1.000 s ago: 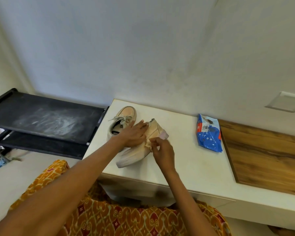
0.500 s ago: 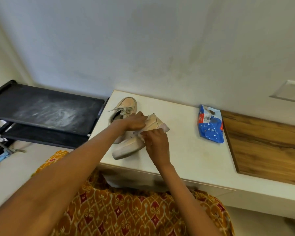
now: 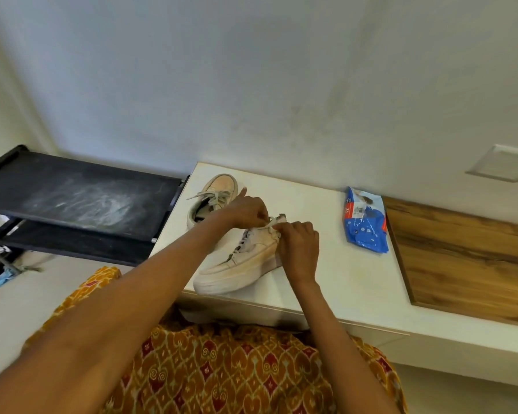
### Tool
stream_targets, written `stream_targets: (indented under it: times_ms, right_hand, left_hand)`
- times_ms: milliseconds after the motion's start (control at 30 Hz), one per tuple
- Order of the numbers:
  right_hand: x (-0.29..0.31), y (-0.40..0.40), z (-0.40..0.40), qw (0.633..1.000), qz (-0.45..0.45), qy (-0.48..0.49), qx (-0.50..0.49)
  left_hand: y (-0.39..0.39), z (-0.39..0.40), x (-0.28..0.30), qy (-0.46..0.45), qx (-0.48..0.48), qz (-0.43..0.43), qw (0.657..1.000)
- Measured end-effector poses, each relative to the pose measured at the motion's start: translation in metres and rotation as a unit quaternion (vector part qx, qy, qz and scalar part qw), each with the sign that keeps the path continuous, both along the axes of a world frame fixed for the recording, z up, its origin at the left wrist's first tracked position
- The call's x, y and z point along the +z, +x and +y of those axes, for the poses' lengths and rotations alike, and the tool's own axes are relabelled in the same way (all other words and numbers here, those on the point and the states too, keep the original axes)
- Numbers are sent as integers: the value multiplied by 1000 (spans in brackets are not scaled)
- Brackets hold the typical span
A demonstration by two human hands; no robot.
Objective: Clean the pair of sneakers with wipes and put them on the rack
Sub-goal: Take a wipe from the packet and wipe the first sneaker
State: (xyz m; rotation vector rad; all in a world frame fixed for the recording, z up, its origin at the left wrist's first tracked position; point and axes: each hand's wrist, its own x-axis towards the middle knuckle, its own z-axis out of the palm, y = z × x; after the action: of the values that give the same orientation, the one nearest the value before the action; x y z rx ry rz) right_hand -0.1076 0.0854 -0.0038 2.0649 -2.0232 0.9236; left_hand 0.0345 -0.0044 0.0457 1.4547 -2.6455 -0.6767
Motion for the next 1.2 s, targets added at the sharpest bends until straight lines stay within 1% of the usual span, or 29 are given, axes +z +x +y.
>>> stream_targets:
  times_ms: [67,167,233,300,367,400,433,500,567,633,667,700,800,833,867,900,1000,1067,1133,1200]
  right_hand:
    - [-3,10,18,1000,-3,-13,19]
    - [-7,25,47,994,-7,-39,103]
    - [-11,21,52,992,7,-45,121]
    - [-14,6,43,997,6,-39,69]
    - [-14,-9,28,999,-42,-19,-19]
    - [-13,-13,24,997,-68,-9,-40]
    - [-12,-14,23,996,-79,-7,-41]
    - [-11,-1,30,997,-64,-33,4]
    - [-13,16,42,994,-33,-64,79]
    - [-17,24,48,991,0,-65,117]
    - [-17,20,44,992,8,-63,111]
    - [-19,14,37,995,4,-59,81]
    - [-14,-10,15,995,-72,-20,-62]
    - [-11,-11,13,993,-84,-10,-78]
    - [-10,-6,15,995,-74,-11,-69]
    - [-11,4,19,997,-56,-22,-40]
    - [-15,23,46,992,-11,-81,98]
    - [-12,14,45,987,27,-95,127]
    - [-15,-6,35,994,33,-84,68]
    - [-13,-24,25,998,-18,-57,-5]
  left_hand:
    - [-1,2,0,-13,13,4,1000]
    - [-6,5,2,-20,22,8,1000]
    - [-7,8,2,-32,21,-3,999]
    - [-7,11,1,-60,24,-13,998]
    - [-5,13,0,-95,35,-22,995]
    - [-4,14,-1,-111,40,-27,993]
    - [-3,14,-3,-123,42,-32,991]
    - [-2,14,-6,-135,43,-36,989]
    - [-1,14,-9,-127,50,-31,990]
    - [0,12,-11,-127,55,-28,990]
    - [0,13,-11,-127,53,-31,990]
    - [-1,13,-10,-127,51,-35,990]
    - [-1,13,-9,-134,48,-44,989]
    - [-1,14,-10,-134,52,-45,989]
    - [-1,14,-10,-131,57,-44,989]
    - [0,14,-10,-128,60,-44,989]
    - [-3,16,-5,-114,66,-36,991]
    - [-5,15,-3,-119,61,-36,990]
    - [-5,18,-3,-123,52,-42,990]
    - [-6,19,-6,-131,51,-41,989]
